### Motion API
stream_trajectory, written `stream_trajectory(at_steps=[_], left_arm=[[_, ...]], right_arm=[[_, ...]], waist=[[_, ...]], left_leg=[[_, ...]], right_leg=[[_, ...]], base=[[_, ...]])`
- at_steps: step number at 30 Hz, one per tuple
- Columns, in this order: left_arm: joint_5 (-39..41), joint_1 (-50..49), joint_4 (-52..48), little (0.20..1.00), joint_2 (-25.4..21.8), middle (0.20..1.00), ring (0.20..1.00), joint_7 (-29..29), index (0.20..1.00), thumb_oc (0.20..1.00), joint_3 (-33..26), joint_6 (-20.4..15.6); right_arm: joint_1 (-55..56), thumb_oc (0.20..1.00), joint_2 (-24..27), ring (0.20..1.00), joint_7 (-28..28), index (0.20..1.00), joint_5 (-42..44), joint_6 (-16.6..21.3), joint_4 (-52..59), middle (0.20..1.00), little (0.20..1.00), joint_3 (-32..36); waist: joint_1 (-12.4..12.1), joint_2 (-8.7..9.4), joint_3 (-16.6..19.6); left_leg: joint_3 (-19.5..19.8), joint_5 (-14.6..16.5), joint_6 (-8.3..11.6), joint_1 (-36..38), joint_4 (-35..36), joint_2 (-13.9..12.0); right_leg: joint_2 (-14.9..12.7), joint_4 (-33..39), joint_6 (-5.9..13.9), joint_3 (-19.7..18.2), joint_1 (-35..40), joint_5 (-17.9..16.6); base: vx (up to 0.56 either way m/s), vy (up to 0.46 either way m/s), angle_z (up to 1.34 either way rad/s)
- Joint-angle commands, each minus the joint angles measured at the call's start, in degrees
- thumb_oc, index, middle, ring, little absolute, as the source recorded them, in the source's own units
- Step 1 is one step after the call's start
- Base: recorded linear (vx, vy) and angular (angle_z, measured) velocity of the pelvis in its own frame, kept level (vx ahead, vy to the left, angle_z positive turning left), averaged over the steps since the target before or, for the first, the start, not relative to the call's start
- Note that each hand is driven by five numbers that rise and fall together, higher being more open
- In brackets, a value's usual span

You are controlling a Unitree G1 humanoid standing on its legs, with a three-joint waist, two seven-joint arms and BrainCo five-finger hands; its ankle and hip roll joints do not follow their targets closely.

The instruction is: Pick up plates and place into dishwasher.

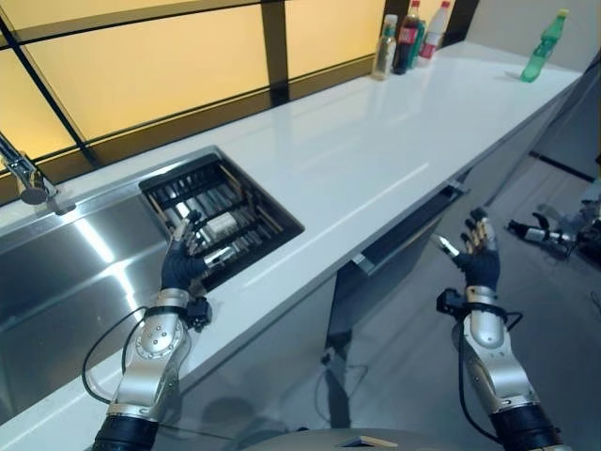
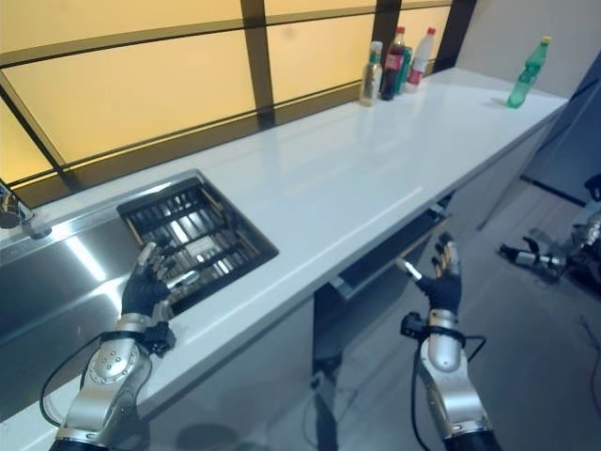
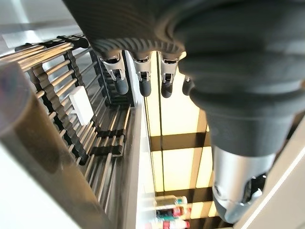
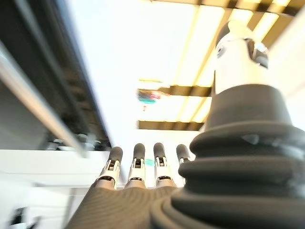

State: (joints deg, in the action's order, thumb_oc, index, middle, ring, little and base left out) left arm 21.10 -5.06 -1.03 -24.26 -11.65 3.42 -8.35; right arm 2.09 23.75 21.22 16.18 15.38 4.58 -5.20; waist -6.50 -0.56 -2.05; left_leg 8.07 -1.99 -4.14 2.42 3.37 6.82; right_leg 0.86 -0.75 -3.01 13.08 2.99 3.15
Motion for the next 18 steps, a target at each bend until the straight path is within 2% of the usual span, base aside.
stream_trajectory(at_steps=[1, 4, 8, 13, 15, 18], left_arm=[[4.04, -1.52, 3.24, 1.0, 2.45, 1.0, 1.0, -0.66, 1.0, 1.0, 2.19, -0.86], [5.26, -2.09, 1.05, 1.0, 3.65, 1.0, 1.0, -0.5, 1.0, 1.0, 2.06, 0.3], [7.36, -3.72, -0.48, 1.0, 4.64, 1.0, 1.0, 0.09, 1.0, 1.0, 1.88, 1.05], [10.53, -4.41, -2.29, 1.0, 4.37, 1.0, 1.0, 0.82, 1.0, 1.0, 0.6, 2.74], [10.91, -4.29, -2.36, 1.0, 3.69, 1.0, 1.0, 1.96, 1.0, 1.0, 0.02, 3.39], [10.91, -4.11, -3.03, 1.0, 2.87, 1.0, 1.0, 1.94, 1.0, 1.0, -0.13, 3.7]], right_arm=[[-6.17, 1.0, 2.28, 1.0, -10.28, 1.0, -0.6, 5.19, 7.26, 1.0, 1.0, -1.95], [-7.87, 1.0, 2.66, 1.0, -16.43, 1.0, 1.16, 4.31, 8.74, 1.0, 1.0, -4.37], [-10.74, 1.0, 2.01, 1.0, -18.33, 1.0, 0.55, 2.01, 7.98, 1.0, 1.0, -8.44], [-11.83, 1.0, 1.67, 1.0, -20.06, 1.0, 2.07, -0.92, 7.33, 1.0, 1.0, -11.92], [-11.57, 1.0, 0.99, 1.0, -19.94, 1.0, 2.99, -2.01, 6.17, 1.0, 1.0, -13.28], [-10.02, 1.0, -0.22, 1.0, -19.39, 1.0, 3.85, -2.6, 4.59, 1.0, 1.0, -15.11]], waist=[[-1.01, 1.98, 1.18], [-2.71, 2.66, 1.27], [-5.81, 3.45, 1.08], [-8.26, 4.55, 0.65], [-9.14, 5.29, 0.1], [-9.02, 5.17, -1.61]], left_leg=[[-1.31, 1.71, 2.88, -1.66, -2.75, -2.2], [-0.08, 2.34, 2.68, -2.19, -3.93, -1.38], [2.13, 2.36, 2.3, -2.36, -3.91, -0.35], [4.24, 2.34, 1.43, -2.61, -3.99, 0.92], [5.52, 2.63, 0.49, -3.04, -4.71, 2.11], [7.01, 2.83, -1.06, -2.99, -5.24, 3.18]], right_leg=[[-2.83, -0.6, 4.68, -2.5, 0.96, -0.75], [-3.26, -0.45, 4.77, -1.67, 1.18, -0.8], [-3.86, -0.9, 5.06, 0.19, 1.48, -0.88], [-5.25, -4.49, 6.21, 2.16, 0.85, -1.46], [-6.38, -10.0, 7.35, 2.4, -0.28, -2.33], [-7.66, -24.34, 8.72, -0.14, -5.4, -6.23]], base=[[0.02, 0.044, 0.06], [0.02, 0.056, 0.09], [0.02, 0.091, 0.17], [0.02, 0.115, 0.2], [0.05, 0.124, 0.39], [0.02, 0.099, 0.43]])
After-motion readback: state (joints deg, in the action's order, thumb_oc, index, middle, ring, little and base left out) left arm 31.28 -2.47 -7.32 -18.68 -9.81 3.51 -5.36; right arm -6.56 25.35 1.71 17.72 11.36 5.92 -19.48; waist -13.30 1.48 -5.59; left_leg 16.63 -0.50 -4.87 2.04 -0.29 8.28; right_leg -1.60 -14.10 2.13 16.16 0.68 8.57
